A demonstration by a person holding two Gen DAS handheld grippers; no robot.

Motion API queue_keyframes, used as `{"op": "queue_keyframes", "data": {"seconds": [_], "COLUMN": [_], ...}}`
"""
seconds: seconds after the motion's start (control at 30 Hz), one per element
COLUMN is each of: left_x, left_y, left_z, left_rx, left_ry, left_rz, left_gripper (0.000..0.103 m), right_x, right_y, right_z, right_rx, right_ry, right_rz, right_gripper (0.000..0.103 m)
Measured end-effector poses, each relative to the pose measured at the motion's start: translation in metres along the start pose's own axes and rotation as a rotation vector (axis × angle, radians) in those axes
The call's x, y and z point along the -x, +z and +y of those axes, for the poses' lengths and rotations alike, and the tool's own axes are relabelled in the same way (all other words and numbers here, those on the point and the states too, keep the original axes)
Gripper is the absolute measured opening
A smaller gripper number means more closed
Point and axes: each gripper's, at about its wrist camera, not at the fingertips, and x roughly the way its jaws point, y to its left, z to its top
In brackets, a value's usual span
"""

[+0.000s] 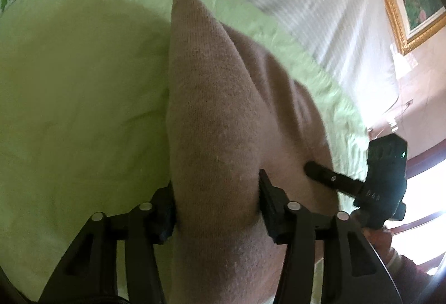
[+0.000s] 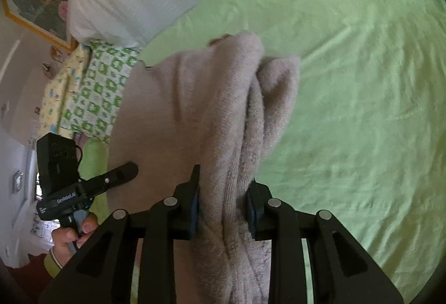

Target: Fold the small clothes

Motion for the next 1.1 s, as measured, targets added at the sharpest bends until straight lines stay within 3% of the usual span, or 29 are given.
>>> {"op": "queue_keyframes", "data": {"seconds": [0.2, 0.3, 0.5, 0.63, 0.7, 0.77, 0.8, 0.83, 0.9, 1.0, 1.1], "left_x": [-0.013, -0.014, 0.006, 0.037, 0.055, 0.063, 0.063, 0.058, 0.048, 0.032, 0.017], "left_y": [-0.002, -0.001, -0.004, -0.014, -0.020, -0.031, -0.036, -0.042, -0.050, -0.061, -0.061], "left_z": [0.015, 0.017, 0.001, -0.016, -0.027, -0.034, -0.035, -0.038, -0.041, -0.033, -0.013], "left_rx": [0.019, 0.029, 0.033, -0.010, -0.032, -0.033, -0.038, -0.050, -0.073, -0.078, -0.047], "left_ry": [-0.012, 0.001, 0.102, 0.192, 0.170, 0.097, 0.062, 0.031, 0.028, 0.068, 0.103], "left_rz": [-0.015, -0.013, -0.042, -0.137, -0.191, -0.200, -0.183, -0.156, -0.118, -0.072, -0.026], "left_gripper": [0.074, 0.077, 0.078, 0.076, 0.076, 0.074, 0.074, 0.070, 0.064, 0.064, 0.066], "right_x": [-0.008, -0.007, 0.028, 0.061, 0.072, 0.074, 0.072, 0.068, 0.058, 0.043, 0.029], "right_y": [-0.003, -0.004, -0.013, -0.026, -0.033, -0.041, -0.046, -0.051, -0.060, -0.072, -0.079], "right_z": [-0.007, -0.006, 0.004, 0.020, 0.036, 0.050, 0.057, 0.063, 0.069, 0.070, 0.046], "right_rx": [0.015, 0.009, -0.001, 0.028, 0.073, 0.108, 0.126, 0.142, 0.165, 0.210, 0.174], "right_ry": [-0.024, -0.045, -0.097, -0.128, -0.128, -0.109, -0.095, -0.086, -0.097, -0.177, -0.278], "right_rz": [0.000, -0.009, -0.070, -0.154, -0.175, -0.169, -0.153, -0.128, -0.084, -0.028, 0.007], "right_gripper": [0.037, 0.044, 0.047, 0.047, 0.047, 0.047, 0.041, 0.029, 0.019, 0.017, 0.009]}}
